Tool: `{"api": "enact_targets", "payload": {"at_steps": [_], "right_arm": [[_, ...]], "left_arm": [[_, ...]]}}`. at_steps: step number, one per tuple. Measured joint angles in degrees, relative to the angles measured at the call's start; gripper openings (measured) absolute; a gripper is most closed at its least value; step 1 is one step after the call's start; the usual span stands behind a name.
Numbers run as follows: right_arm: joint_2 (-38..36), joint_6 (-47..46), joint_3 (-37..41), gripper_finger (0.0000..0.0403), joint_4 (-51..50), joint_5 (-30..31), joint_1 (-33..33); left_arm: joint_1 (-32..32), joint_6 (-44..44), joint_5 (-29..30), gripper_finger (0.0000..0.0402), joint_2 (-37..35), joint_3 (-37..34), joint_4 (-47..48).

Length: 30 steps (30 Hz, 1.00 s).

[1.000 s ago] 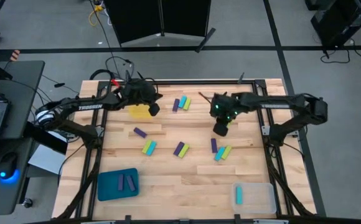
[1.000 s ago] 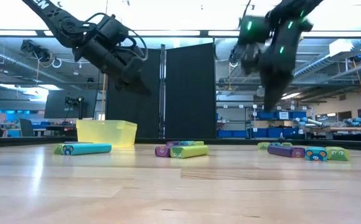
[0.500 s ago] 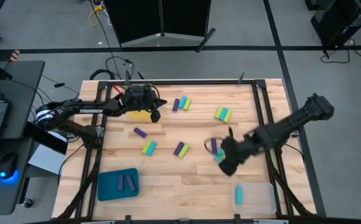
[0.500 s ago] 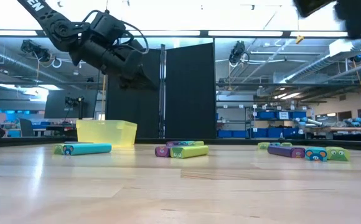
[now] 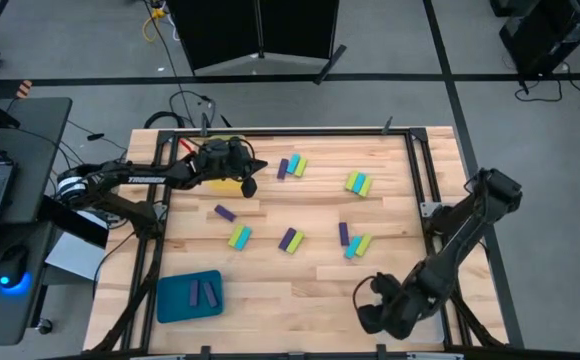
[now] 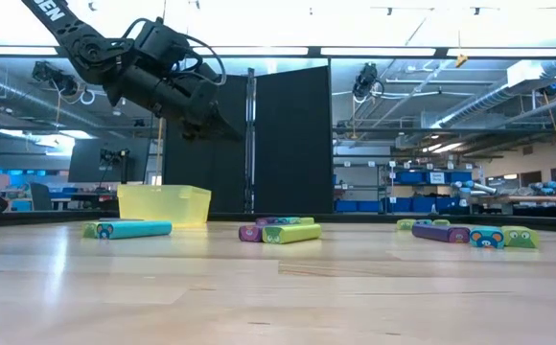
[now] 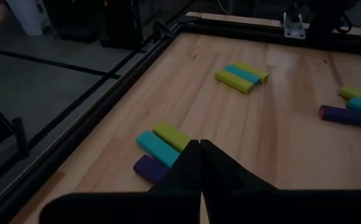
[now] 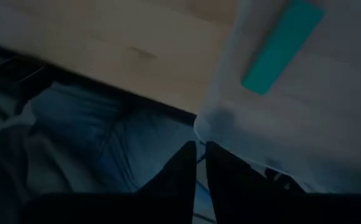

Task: Sort blocks
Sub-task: Put the blue block into the yellow bin

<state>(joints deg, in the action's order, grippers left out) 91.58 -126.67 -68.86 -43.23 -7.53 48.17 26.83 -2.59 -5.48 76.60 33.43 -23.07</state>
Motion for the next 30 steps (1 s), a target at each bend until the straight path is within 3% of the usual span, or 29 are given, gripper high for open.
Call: {"api": "enact_targets", "payload": {"at_steps": [12, 30], "right_arm": [[7.8, -7.6, 0.0, 0.0141, -5.4, -4.3, -1.0], [9.6, -8.1, 5.7, 0.0143, -3.0, -4.2, -1.6]], "left_arm": [[0.0, -1.9, 0.1, 0.0005, 0.0, 0.0, 0.1], [0.0, -2.8, 0.6, 0.0005, 0.0, 0.0, 0.2]]}}
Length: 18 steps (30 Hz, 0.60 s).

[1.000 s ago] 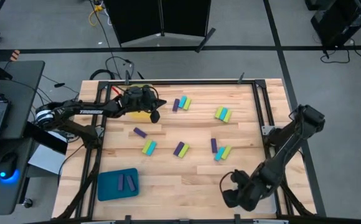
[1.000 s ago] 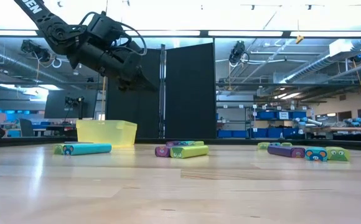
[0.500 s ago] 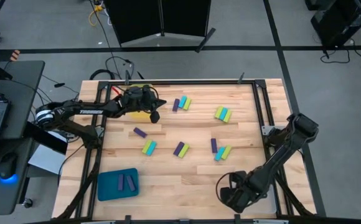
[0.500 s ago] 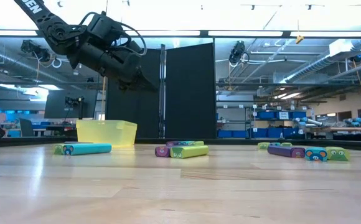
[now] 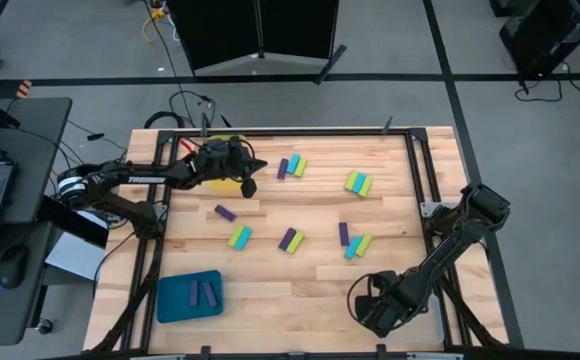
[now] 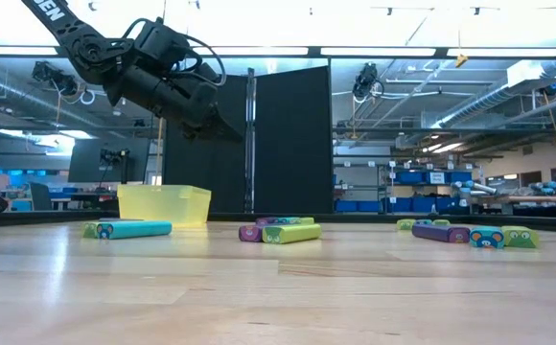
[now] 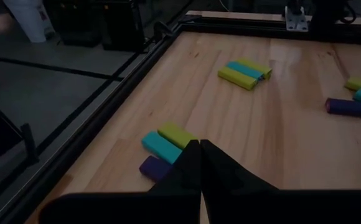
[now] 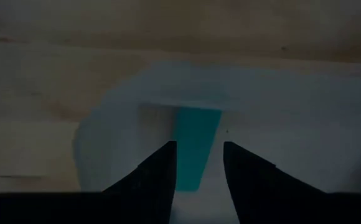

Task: Sort blocks
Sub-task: Put the blue block into the yellow bin

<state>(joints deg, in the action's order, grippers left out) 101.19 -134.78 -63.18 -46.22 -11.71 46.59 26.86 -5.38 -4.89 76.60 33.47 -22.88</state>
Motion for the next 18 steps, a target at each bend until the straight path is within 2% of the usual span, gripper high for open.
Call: {"api": "enact_targets", "payload": {"at_steps": [10, 18], "right_arm": [[-0.1, 0.2, 2.9, 0.0144, 1.7, -0.7, 0.7], [-0.2, 1.6, 2.9, 0.0144, 1.2, -4.9, 0.7]], "left_arm": [[0.0, 0.0, 0.5, 0.0006, 0.0, 0.0, 0.0], [0.0, 0.0, 0.5, 0.0006, 0.0, 0.0, 0.0]]}}
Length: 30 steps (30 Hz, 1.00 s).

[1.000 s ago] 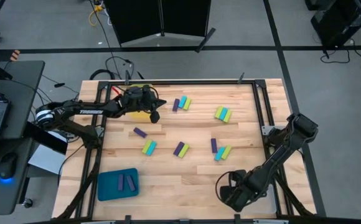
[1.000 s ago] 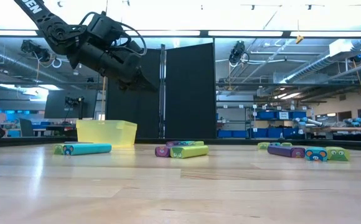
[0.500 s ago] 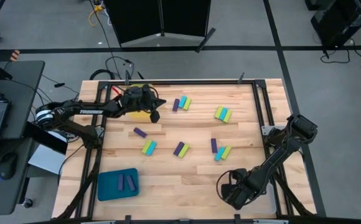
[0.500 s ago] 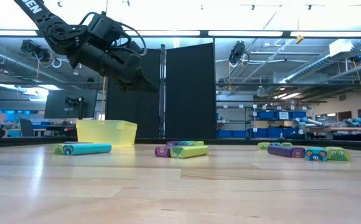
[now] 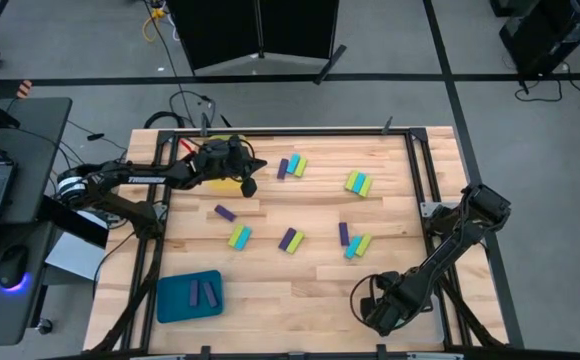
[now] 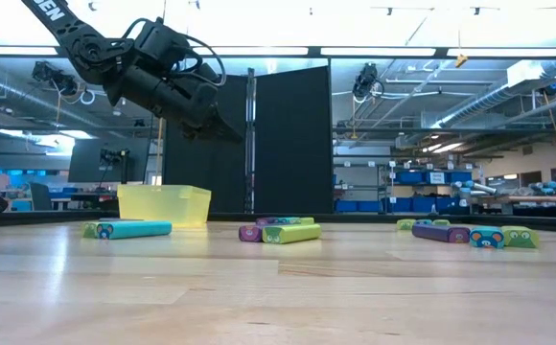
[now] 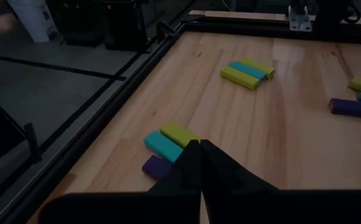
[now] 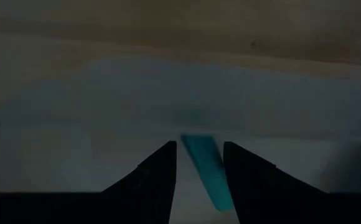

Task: Sort blocks
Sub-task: Put the blue block into the yellow bin

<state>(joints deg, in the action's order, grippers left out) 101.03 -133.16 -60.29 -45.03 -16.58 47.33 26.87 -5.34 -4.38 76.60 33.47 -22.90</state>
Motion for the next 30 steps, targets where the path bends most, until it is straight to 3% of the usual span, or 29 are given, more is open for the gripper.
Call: {"api": "enact_targets", "payload": {"at_steps": [6, 13, 23, 27, 30], "right_arm": [[0.0, 3.5, 0.4, 0.0132, 0.6, 0.2, 1.2], [0.0, 7.4, 0.9, 0.0062, 1.1, 0.0, 2.4], [-4.8, 13.0, -3.5, 0.0062, -3.0, 1.1, 2.1], [-8.4, 15.0, -6.7, 0.0062, -9.2, 5.7, 2.0], [-11.7, 18.3, -8.2, 0.0062, -12.8, 13.5, 1.6]], "left_arm": [[0.0, 0.0, 0.0, 0.0006, 0.0, 0.0, 0.0], [0.0, 0.0, 0.0, 0.0006, 0.0, 0.0, 0.1], [0.1, 0.8, -0.3, 0.0006, 0.0, 0.0, -0.4], [0.2, 1.1, -1.5, 0.0006, 0.0, 0.0, -1.7], [0.2, 1.1, -3.9, 0.0006, 0.0, 0.0, -2.1]]}}
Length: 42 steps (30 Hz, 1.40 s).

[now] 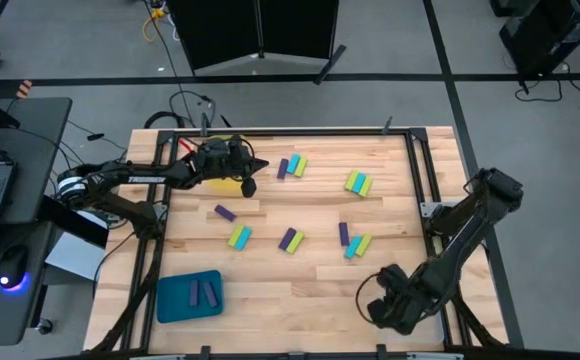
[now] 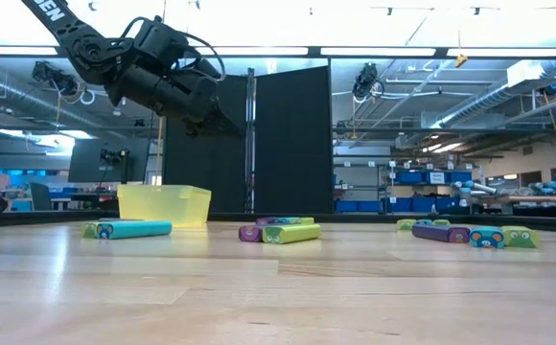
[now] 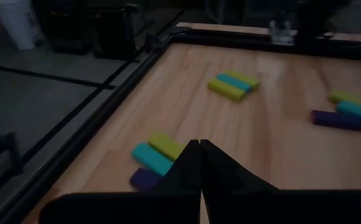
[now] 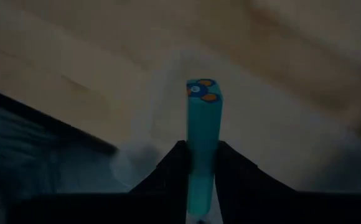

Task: Sort blocks
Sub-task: Put the blue block into the yellow bin

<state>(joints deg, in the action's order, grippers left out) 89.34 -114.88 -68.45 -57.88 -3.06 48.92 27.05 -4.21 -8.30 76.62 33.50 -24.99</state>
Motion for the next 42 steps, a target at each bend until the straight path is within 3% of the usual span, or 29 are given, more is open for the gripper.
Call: {"api": "enact_targets", "payload": {"at_steps": [4, 8, 12, 16, 20, 23, 26, 30, 35, 42], "right_arm": [[-4.2, 6.4, 0.0, 0.0062, -6.5, 12.8, -1.7], [-7.9, 18.3, 0.0, 0.0062, -12.2, 23.9, -8.0], [-11.0, 37.3, 0.0, 0.0062, -10.2, 34.5, -17.7], [-13.0, 60.3, 0.1, 0.0062, -1.5, 37.1, -29.5], [-13.2, 84.7, 0.2, 0.0062, 14.8, 30.3, -41.1], [-12.6, 99.1, 2.2, 0.0062, 29.4, 20.1, -48.8], [-11.6, 107.7, 5.7, 0.0062, 43.7, 9.1, -55.6], [-9.1, 113.4, 9.5, 0.0062, 57.3, -0.1, -62.0], [-4.4, 115.1, 10.7, 0.0062, 67.2, -9.6, -66.2], [-0.8, 116.4, 10.7, 0.0062, 74.3, -15.4, -68.3]], "left_arm": [[0.3, 1.4, -3.9, 0.0006, 0.0, 0.0, -1.4], [1.1, 4.8, -10.5, 0.0006, 1.2, 0.0, -5.4], [1.2, 9.3, -17.5, 0.0006, 4.3, 0.0, -12.5], [1.1, 12.3, -22.6, 0.0006, 6.8, 0.0, -18.6], [1.1, 13.7, -24.8, 0.0008, 7.8, 0.0, -23.2], [1.1, 13.9, -26.0, 0.0012, 7.8, 0.0, -25.8], [1.1, 13.9, -26.4, 0.0019, 7.8, 0.0, -27.0], [1.1, 13.9, -26.5, 0.0031, 7.8, 0.2, -26.9], [1.1, 13.9, -25.7, 0.0062, 7.8, 0.2, -28.0], [0.7, 13.4, -23.8, 0.0128, 7.8, 0.2, -27.9]]}}
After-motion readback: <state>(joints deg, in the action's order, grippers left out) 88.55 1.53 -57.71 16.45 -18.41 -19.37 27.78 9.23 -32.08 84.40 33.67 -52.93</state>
